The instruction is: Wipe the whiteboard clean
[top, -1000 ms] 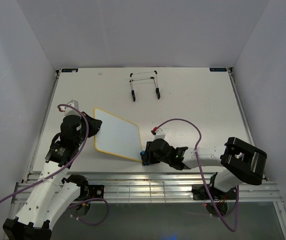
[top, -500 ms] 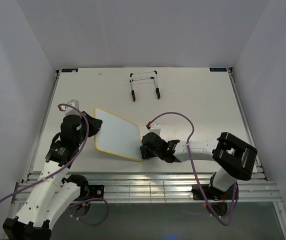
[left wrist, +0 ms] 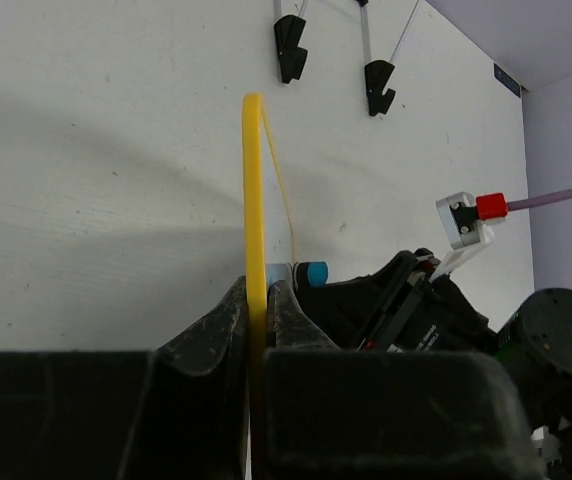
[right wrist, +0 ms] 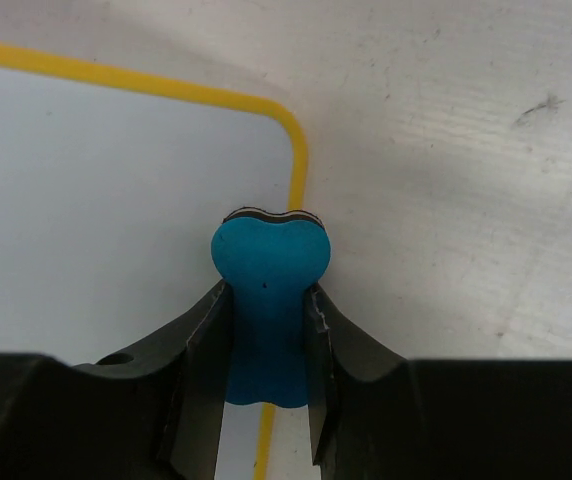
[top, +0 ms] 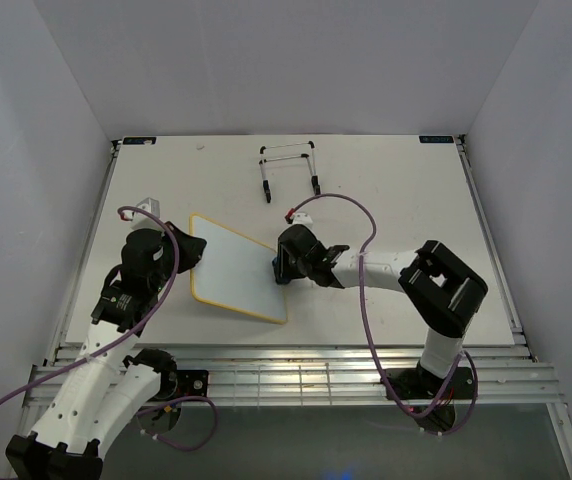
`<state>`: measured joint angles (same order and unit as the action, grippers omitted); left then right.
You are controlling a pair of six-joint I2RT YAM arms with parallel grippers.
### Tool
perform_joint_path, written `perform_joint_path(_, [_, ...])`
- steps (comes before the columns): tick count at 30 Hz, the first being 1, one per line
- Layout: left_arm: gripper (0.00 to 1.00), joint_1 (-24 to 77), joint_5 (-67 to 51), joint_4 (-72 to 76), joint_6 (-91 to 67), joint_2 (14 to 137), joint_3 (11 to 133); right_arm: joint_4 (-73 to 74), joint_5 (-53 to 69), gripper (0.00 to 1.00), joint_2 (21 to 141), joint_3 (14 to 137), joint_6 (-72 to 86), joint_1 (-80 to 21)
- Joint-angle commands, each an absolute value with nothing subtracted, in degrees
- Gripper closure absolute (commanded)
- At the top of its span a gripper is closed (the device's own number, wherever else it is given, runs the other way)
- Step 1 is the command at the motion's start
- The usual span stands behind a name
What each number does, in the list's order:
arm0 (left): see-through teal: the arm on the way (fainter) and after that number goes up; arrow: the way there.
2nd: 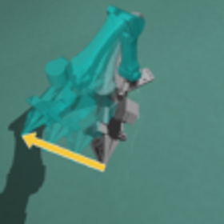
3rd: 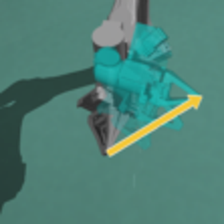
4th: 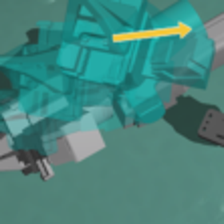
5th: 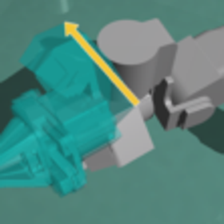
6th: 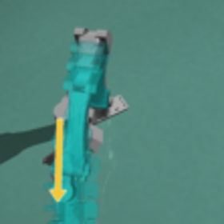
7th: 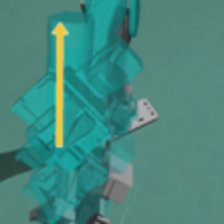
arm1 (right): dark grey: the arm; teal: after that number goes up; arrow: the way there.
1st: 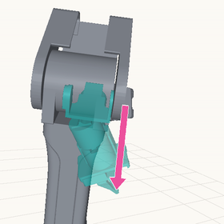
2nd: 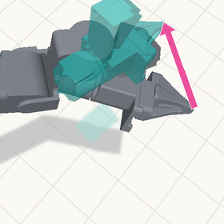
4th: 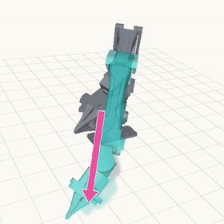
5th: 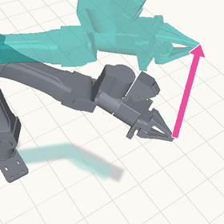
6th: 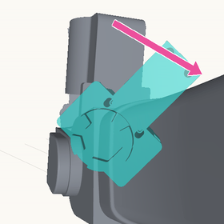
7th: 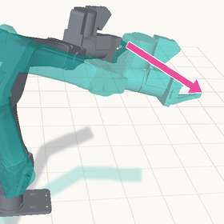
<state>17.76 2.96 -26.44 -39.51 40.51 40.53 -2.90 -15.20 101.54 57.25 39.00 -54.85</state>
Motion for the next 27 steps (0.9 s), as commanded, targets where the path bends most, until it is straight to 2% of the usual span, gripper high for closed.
perform_joint_path(1, [1.00,18.7,1.1,-32.6,-34.1,41.5,37.8,-5.0,-9.7,0.92,100.7,60.3,34.5,-51.9])
perform_joint_path(5, [1.00,18.8,1.6,-32.5,-34.2,40.5,37.6,-1.0,-9.8,0.92,92.2,60.4,29.5,-48.9])
perform_joint_path(8, [1.00,18.8,2.1,-32.7,-34.3,40.1,37.8,5.2,-5.5,0.92,86.3,58.5,26.0,-45.1])
perform_joint_path(14, [1.00,18.8,3.3,-32.7,-34.6,38.9,38.1,8.3,-3.5,0.92,73.5,41.9,23.6,-41.7])
perform_joint_path(19, [1.00,18.8,2.4,-30.7,-33.9,38.7,37.6,17.4,-5.9,0.92,69.8,35.2,24.4,-38.0])
perform_joint_path(24, [1.00,18.8,-4.3,-25.9,-34.2,39.4,36.3,22.3,-12.2,0.92,69.9,34.7,25.0,-36.2])
perform_joint_path(25, [1.00,18.8,-4.7,-24.8,-34.5,39.5,36.2,22.9,-12.5,0.91,70.5,35.1,25.0,-36.0])
perform_joint_path(26, [1.00,18.8,-5.3,-24.4,-34.9,40.2,36.3,23.6,-12.2,0.79,70.7,35.6,24.9,-36.0])
perform_joint_path(27, [1.00,18.8,-5.6,-24.2,-35.0,40.6,36.4,23.9,-12.0,0.72,71.0,35.9,24.9,-36.0])
